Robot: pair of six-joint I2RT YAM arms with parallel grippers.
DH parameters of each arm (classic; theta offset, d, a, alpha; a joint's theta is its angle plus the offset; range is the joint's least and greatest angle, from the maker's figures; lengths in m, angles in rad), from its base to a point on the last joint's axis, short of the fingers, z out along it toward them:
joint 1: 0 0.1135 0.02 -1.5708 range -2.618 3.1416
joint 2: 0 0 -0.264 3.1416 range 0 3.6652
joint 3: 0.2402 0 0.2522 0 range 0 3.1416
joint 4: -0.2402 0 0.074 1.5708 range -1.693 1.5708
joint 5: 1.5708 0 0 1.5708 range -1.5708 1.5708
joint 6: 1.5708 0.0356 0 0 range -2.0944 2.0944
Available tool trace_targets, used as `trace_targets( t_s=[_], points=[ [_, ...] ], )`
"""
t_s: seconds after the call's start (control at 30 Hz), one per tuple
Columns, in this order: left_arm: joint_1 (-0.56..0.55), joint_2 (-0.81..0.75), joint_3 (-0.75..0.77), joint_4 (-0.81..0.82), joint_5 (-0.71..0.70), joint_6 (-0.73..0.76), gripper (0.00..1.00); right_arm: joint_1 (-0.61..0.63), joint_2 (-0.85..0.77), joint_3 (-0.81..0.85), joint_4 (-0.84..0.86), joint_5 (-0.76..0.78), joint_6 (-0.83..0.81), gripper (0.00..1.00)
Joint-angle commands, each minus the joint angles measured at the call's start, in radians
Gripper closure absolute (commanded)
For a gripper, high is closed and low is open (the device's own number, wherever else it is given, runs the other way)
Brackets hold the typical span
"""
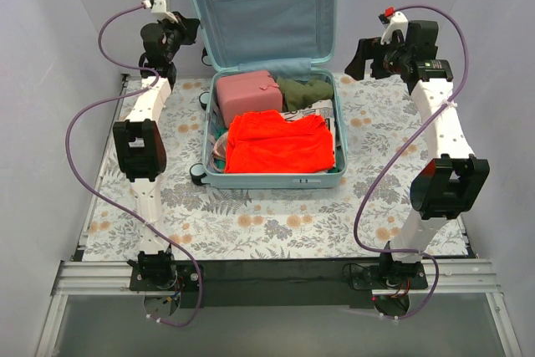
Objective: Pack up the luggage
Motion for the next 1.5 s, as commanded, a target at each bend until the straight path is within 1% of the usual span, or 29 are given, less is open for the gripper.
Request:
trace_targets(
  t_s=[0.0, 0.07, 0.13, 0.17, 0.27, 0.33, 0.43, 0.47, 0.57, 0.6, 0.7, 0.73, 0.8, 0.87, 0.9, 1.0, 1.1, 1.13, 1.2, 1.23, 1.27, 1.33, 1.37, 1.43, 1.47],
  points=[
    [-0.003, -0.041, 0.027, 0.048, 0.039, 0.029, 1.00, -0.006, -0.018, -0.004, 0.025, -0.027, 0.011, 0.01],
    [-0.003, -0.057, 0.009, 0.062, 0.053, 0.045, 1.00, -0.005, -0.025, -0.013, 0.023, -0.032, 0.014, 0.02],
    [-0.003, -0.054, 0.021, 0.048, 0.032, 0.050, 1.00, -0.006, -0.029, -0.019, 0.025, -0.039, 0.014, 0.01],
    [-0.003, -0.049, 0.033, 0.039, 0.015, 0.056, 0.90, -0.006, -0.034, -0.024, 0.023, -0.041, 0.015, 0.02],
    [-0.003, -0.034, 0.053, 0.040, -0.054, 0.067, 0.67, -0.006, -0.041, -0.038, 0.025, -0.042, 0.015, 0.02],
    [-0.003, -0.019, 0.067, 0.037, -0.057, 0.079, 0.64, -0.005, -0.045, -0.044, 0.023, -0.039, 0.015, 0.02],
    [-0.003, 0.016, 0.110, 0.031, -0.047, 0.088, 0.64, -0.006, -0.045, -0.046, 0.023, -0.038, 0.015, 0.02],
    [-0.003, 0.030, 0.142, 0.028, -0.045, 0.092, 0.65, -0.006, -0.043, -0.046, 0.023, -0.036, 0.014, 0.02],
    [-0.005, 0.084, 0.199, 0.021, -0.048, 0.116, 0.74, -0.008, -0.040, -0.046, 0.023, -0.035, 0.014, 0.02],
    [-0.003, 0.093, 0.226, 0.022, -0.050, 0.119, 0.78, -0.008, -0.038, -0.046, 0.023, -0.033, 0.014, 0.02],
    [-0.003, 0.118, 0.251, 0.028, -0.050, 0.128, 0.79, -0.009, -0.038, -0.047, 0.023, -0.035, 0.014, 0.02],
    [-0.003, 0.118, 0.253, 0.030, -0.045, 0.130, 0.79, -0.008, -0.038, -0.047, 0.022, -0.036, 0.014, 0.02],
    [-0.003, 0.113, 0.245, 0.033, -0.037, 0.130, 0.84, -0.009, -0.040, -0.047, 0.022, -0.038, 0.014, 0.02],
    [-0.003, 0.103, 0.233, 0.039, -0.013, 0.133, 0.97, -0.009, -0.041, -0.050, 0.022, -0.038, 0.014, 0.01],
    [-0.005, 0.089, 0.211, 0.056, -0.004, 0.133, 1.00, -0.009, -0.043, -0.053, 0.022, -0.038, 0.014, 0.02],
    [-0.003, 0.043, 0.179, 0.077, 0.039, 0.116, 1.00, -0.009, -0.051, -0.061, 0.022, -0.039, 0.015, 0.02],
    [-0.005, -0.026, 0.064, 0.143, 0.099, 0.099, 1.00, -0.009, -0.058, -0.073, 0.020, -0.041, 0.014, 0.02],
    [-0.005, -0.075, 0.005, 0.157, 0.120, 0.105, 1.00, -0.009, -0.063, -0.079, 0.022, -0.038, 0.014, 0.01],
    [-0.003, -0.130, -0.058, 0.189, 0.176, 0.122, 1.00, -0.009, -0.074, -0.099, 0.019, -0.033, 0.015, 0.02],
    [-0.003, -0.193, -0.092, 0.201, 0.186, 0.130, 1.00, -0.009, -0.078, -0.108, 0.015, -0.032, 0.015, 0.02],
    [0.000, -0.225, -0.170, 0.212, 0.218, 0.138, 1.00, -0.009, -0.083, -0.119, 0.011, -0.029, 0.015, 0.02],
    [0.004, -0.299, -0.259, 0.238, 0.260, 0.156, 1.00, -0.026, -0.104, -0.157, -0.001, -0.022, 0.008, 0.02],
    [0.004, -0.372, -0.351, 0.255, 0.292, 0.164, 1.00, -0.049, -0.118, -0.171, -0.011, -0.021, 0.008, 0.02],
    [0.050, -0.458, -0.460, 0.260, 0.337, 0.176, 1.00, -0.067, -0.130, -0.208, -0.023, -0.027, 0.009, 0.02],
    [0.060, -0.542, -0.564, 0.248, 0.372, 0.181, 1.00, -0.086, -0.141, -0.222, -0.034, -0.032, 0.009, 0.02]
  ],
)
